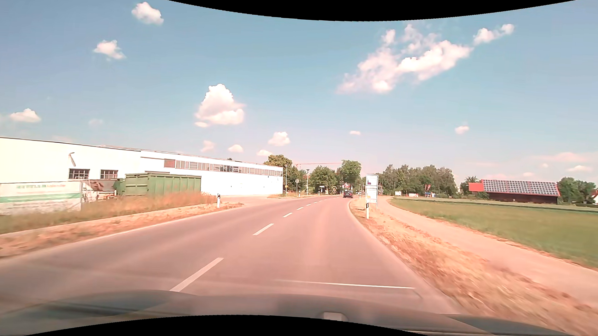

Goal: Follow the waypoints while adhering to traffic rules and regulations

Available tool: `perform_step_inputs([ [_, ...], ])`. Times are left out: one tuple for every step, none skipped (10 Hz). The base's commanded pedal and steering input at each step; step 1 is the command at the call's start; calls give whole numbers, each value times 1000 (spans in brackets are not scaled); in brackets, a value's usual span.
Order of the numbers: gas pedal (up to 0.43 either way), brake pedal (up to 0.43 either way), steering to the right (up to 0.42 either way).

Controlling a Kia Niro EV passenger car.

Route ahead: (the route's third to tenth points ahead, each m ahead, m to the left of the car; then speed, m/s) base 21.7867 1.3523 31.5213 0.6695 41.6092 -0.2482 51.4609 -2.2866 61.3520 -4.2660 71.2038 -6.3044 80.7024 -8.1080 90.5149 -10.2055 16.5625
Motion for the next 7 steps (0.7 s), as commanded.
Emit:
perform_step_inputs([
  [110, 0, 14],
  [98, 0, 14],
  [98, 0, 14],
  [98, 0, 14],
  [67, 0, 14],
  [59, 0, 14],
  [59, 0, 14],
])
